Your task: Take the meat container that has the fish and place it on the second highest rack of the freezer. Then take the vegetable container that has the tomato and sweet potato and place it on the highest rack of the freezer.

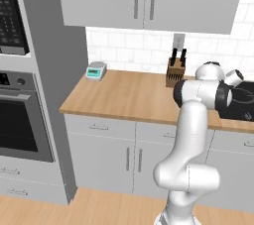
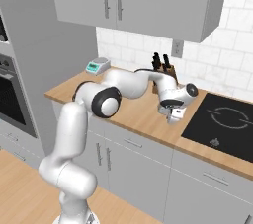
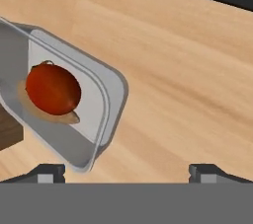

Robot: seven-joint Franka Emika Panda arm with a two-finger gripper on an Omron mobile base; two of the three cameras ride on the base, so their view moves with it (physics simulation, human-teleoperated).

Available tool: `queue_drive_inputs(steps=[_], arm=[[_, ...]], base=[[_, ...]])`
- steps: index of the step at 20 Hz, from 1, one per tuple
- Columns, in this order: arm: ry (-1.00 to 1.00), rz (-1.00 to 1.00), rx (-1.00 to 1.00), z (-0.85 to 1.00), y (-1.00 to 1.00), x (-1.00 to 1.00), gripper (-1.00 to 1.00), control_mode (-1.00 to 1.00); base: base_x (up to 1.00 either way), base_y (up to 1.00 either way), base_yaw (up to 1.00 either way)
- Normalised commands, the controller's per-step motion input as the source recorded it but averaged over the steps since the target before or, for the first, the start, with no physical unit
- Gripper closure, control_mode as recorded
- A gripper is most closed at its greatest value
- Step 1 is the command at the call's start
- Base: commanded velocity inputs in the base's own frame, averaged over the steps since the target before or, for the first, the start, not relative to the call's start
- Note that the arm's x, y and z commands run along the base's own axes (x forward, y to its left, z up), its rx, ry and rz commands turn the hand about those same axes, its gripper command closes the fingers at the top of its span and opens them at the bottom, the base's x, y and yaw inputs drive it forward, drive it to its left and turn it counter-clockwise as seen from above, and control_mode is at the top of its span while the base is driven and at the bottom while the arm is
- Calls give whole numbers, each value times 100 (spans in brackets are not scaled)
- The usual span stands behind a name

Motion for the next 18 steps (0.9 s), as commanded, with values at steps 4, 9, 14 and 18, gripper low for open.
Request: queue_drive_inputs(steps=[4, 9, 14, 18], arm=[[0, 0, 0, -26, -10, 30, -100, -100], [0, 0, 0, -27, -8, 36, -100, -100], [0, 0, -1, -27, -8, 36, -100, -100], [0, 0, -1, -28, -3, 36, -100, -100]], base=[[0, 0, 0], [0, 0, 0], [0, 0, 0], [0, 0, 0]])
